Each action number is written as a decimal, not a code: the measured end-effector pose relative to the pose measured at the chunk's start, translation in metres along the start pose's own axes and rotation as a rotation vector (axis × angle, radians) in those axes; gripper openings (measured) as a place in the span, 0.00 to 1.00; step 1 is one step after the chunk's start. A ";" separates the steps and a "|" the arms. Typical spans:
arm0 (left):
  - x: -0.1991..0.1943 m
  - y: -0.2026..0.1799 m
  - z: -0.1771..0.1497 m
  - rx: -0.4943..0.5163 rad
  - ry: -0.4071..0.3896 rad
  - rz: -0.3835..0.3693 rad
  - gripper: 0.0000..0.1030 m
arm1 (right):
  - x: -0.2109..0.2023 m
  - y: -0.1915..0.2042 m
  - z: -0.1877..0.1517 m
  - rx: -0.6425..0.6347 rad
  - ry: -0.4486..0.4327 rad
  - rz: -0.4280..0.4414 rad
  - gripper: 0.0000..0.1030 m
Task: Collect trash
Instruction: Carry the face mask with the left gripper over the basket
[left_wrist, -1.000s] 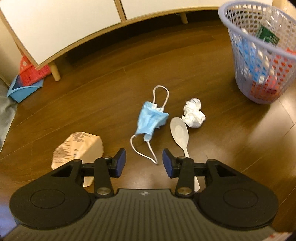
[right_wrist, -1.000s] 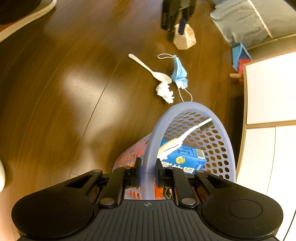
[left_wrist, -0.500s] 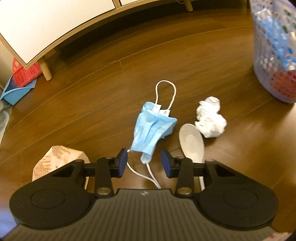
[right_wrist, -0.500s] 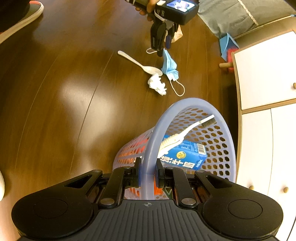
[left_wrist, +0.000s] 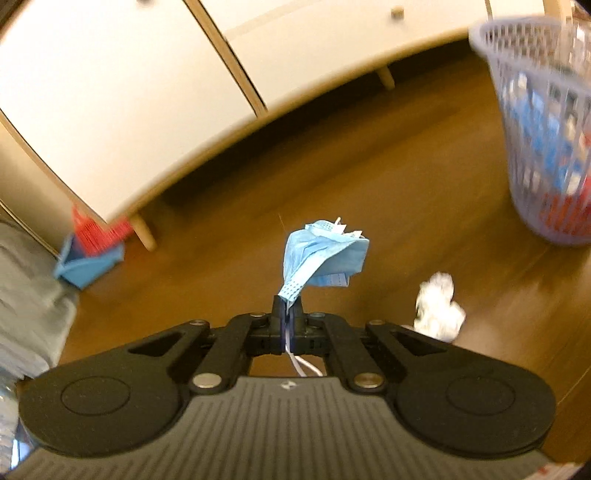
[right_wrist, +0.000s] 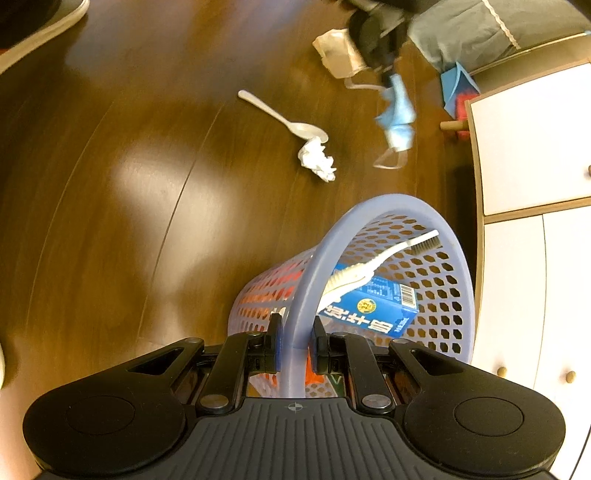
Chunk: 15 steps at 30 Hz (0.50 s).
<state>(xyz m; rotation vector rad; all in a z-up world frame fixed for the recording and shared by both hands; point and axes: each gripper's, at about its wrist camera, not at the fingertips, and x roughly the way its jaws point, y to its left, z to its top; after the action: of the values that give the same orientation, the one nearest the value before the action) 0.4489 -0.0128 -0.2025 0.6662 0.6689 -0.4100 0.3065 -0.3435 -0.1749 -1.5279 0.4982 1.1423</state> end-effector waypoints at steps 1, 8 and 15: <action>-0.008 0.000 0.006 0.005 -0.021 0.000 0.00 | 0.001 0.001 0.000 -0.004 0.004 -0.001 0.11; -0.067 -0.012 0.059 0.036 -0.188 -0.035 0.00 | 0.005 0.000 0.002 -0.020 0.020 -0.005 0.11; -0.101 -0.049 0.101 0.103 -0.311 -0.120 0.00 | 0.009 -0.005 0.004 -0.060 0.036 -0.001 0.11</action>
<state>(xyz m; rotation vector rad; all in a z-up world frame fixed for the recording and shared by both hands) 0.3931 -0.1024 -0.0946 0.6438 0.3945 -0.6475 0.3130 -0.3363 -0.1804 -1.6030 0.4913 1.1395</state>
